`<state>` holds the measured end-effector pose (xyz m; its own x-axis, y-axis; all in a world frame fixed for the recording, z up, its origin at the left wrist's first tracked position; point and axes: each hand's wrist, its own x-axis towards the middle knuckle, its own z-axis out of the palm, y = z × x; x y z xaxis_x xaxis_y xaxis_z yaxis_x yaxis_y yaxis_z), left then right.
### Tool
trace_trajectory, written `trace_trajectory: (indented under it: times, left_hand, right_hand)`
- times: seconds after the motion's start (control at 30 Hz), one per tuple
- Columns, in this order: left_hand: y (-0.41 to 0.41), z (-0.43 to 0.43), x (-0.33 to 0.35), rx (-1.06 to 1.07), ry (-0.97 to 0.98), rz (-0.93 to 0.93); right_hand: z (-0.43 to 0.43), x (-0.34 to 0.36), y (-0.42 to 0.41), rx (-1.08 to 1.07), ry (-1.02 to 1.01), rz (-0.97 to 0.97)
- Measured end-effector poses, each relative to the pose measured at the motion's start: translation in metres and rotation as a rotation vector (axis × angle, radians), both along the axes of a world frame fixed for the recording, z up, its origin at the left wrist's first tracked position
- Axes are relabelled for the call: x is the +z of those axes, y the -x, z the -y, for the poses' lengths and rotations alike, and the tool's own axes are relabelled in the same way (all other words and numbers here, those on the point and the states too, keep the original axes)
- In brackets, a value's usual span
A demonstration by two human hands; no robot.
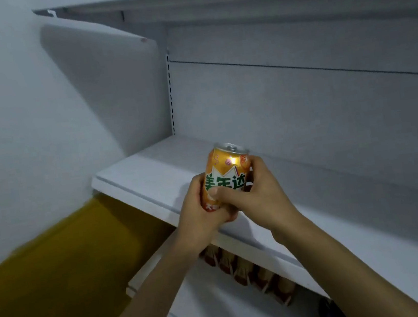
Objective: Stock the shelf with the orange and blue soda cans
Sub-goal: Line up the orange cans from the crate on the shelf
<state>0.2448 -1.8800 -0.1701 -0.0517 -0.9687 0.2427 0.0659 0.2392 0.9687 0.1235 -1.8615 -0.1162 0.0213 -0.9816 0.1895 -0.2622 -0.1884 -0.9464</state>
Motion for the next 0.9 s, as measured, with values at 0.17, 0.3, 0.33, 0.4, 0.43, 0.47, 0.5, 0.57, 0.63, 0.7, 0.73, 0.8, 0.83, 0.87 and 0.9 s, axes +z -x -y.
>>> trace_trajectory:
  times: [0.17,0.3,0.33,0.4,0.43,0.47,0.5,0.57,0.63,0.7,0.73,0.8,0.83,0.87,0.9]
  left_hand:
    - [-0.010,0.077,0.011,-0.048,0.069,0.271]
    - [-0.010,0.134,0.018,-0.128,0.147,0.381]
    - [-0.009,0.146,0.013,-0.128,0.172,0.398]
    - [-0.008,0.163,-0.001,-0.117,0.180,0.482]
    - [-0.008,0.166,-0.008,-0.115,0.183,0.566]
    - [-0.009,0.168,-0.016,-0.122,0.204,0.668]
    - [-0.011,0.169,-0.022,-0.137,0.249,0.774]
    - [-0.013,0.165,-0.031,-0.181,0.344,0.935]
    - [-0.015,0.163,-0.034,-0.219,0.395,0.972]
    - [-0.014,0.161,-0.036,-0.212,0.437,0.952]
    - [-0.014,0.161,-0.037,-0.201,0.450,0.937]
    - [-0.013,0.161,-0.037,-0.180,0.472,0.920]
    - [-0.013,0.162,-0.038,-0.163,0.491,0.922]
    - [-0.013,0.162,-0.038,-0.149,0.509,0.928]
    - [-0.014,0.161,-0.036,-0.148,0.523,0.935]
  right_hand:
    - [0.067,0.001,-0.004,-0.143,0.036,-0.111]
    - [0.131,-0.002,-0.008,-0.248,0.003,-0.165]
    - [0.148,-0.004,-0.008,-0.269,-0.013,-0.150]
    - [0.181,-0.011,-0.003,-0.323,-0.019,-0.115]
    - [0.196,-0.015,0.002,-0.357,-0.021,-0.103]
    - [0.211,-0.019,0.008,-0.396,-0.028,-0.092]
    - [0.224,-0.024,0.014,-0.433,-0.039,-0.083]
    - [0.245,-0.034,0.027,-0.495,-0.066,-0.078]
    - [0.262,-0.044,0.038,-0.529,-0.079,-0.101]
    - [0.274,-0.052,0.044,-0.546,-0.067,-0.131]
    - [0.279,-0.054,0.045,-0.553,-0.059,-0.138]
    - [0.287,-0.056,0.045,-0.560,-0.049,-0.152]
    - [0.289,-0.058,0.044,-0.558,-0.039,-0.165]
    - [0.291,-0.060,0.043,-0.559,-0.025,-0.178]
    - [0.291,-0.064,0.042,-0.570,-0.007,-0.182]
